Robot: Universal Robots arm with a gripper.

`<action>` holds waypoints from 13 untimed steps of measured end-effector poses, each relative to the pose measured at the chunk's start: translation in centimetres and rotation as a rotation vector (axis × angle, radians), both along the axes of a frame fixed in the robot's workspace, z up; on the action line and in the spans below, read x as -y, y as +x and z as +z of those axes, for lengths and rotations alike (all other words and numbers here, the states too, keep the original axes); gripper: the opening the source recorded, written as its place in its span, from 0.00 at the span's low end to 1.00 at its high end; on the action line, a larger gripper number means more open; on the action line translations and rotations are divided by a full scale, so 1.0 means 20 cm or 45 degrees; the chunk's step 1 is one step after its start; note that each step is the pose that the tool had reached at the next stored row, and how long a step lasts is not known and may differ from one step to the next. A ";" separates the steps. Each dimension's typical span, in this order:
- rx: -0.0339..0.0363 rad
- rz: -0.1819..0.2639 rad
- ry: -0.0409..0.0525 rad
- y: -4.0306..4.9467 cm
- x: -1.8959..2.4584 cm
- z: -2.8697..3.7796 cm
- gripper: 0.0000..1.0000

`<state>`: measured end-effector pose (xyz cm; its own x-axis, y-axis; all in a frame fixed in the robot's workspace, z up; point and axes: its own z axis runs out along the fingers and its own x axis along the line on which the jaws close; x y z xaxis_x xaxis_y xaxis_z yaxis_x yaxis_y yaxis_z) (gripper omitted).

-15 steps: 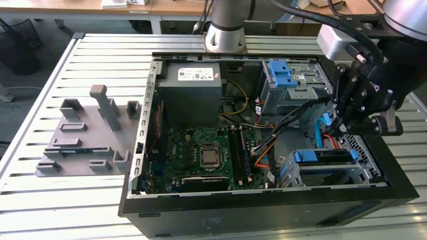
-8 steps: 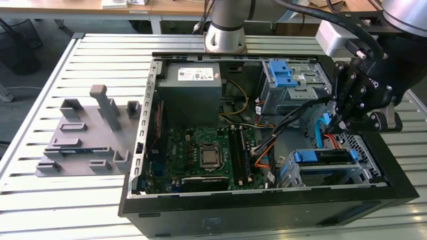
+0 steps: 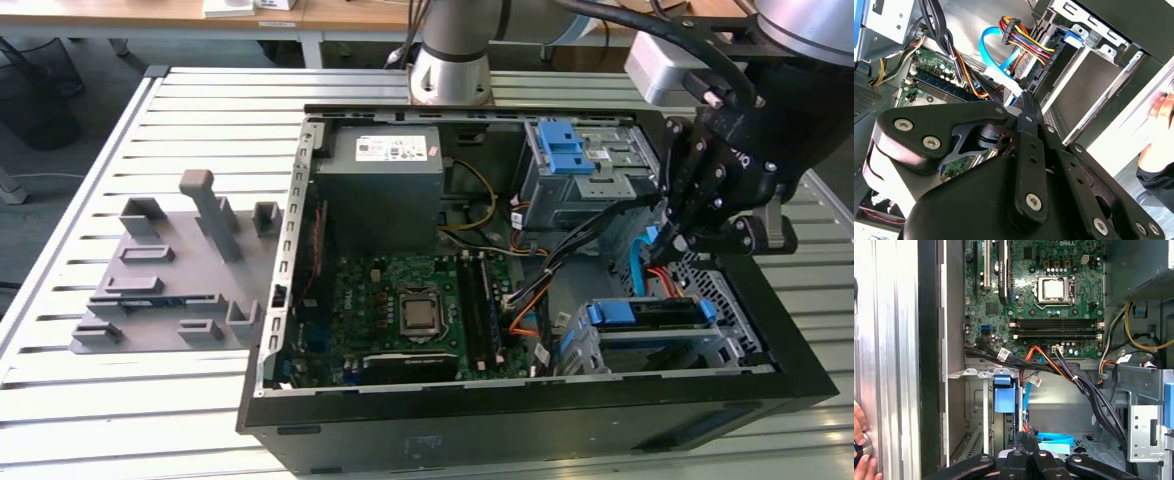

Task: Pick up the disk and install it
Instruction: 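Insert the second disk wire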

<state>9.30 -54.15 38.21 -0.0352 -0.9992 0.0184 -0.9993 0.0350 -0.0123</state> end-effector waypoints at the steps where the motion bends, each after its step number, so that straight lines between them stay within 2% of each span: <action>1: 0.0000 0.000 0.000 0.000 0.000 0.000 0.11; 6: 0.0000 0.000 0.000 0.000 0.000 0.000 0.11; 7: 0.0000 0.000 0.000 0.000 0.000 0.000 0.17; 9: 0.0000 0.000 0.000 0.000 0.000 -0.001 0.17; 10: 0.0000 0.000 0.000 0.000 0.000 -0.002 0.24; 13: 0.0000 0.000 0.000 0.000 0.000 -0.004 0.24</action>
